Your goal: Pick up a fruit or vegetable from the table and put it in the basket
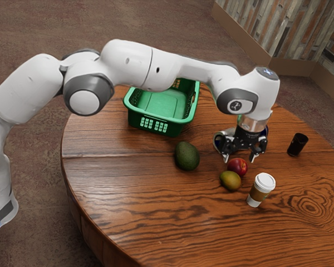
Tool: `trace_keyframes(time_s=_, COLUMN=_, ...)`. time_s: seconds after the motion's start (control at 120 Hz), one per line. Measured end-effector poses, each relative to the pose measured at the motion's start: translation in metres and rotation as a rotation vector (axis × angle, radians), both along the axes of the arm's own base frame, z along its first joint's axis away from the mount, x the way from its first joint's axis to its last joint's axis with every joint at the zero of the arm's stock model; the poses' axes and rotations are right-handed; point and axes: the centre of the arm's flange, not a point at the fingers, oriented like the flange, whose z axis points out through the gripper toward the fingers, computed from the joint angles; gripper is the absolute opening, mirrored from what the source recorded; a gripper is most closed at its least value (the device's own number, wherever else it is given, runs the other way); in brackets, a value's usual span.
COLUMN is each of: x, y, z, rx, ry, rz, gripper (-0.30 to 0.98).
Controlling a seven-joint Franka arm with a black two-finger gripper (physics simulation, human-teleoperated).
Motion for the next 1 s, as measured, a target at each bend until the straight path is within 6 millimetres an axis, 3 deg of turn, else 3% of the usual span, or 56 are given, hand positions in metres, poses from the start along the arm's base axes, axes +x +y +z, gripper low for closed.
trace_keyframes(time_s=0.333, x=0.005, y=-0.002, z=-0.024, rx=0.0, ry=0.016, rz=0.004, gripper=0.68)
trace_keyframes(time_s=0.708, x=0.006, y=-0.001, z=-0.029, rx=-0.005, ry=0.02, rz=0.012, gripper=0.38)
trace_keyframes(time_s=0.85, x=-0.001, y=0.001, z=0.0, rx=-0.007, ry=0.004, rz=0.015, gripper=0.38)
trace_keyframes(time_s=0.9, x=-0.005, y=0.005, z=0.019, rx=-0.007, ry=-0.008, rz=0.021, gripper=0.38)
trace_keyframes(time_s=1.0, x=-0.024, y=0.02, z=0.075, rx=-0.005, ry=-0.041, rz=0.039, gripper=0.39)
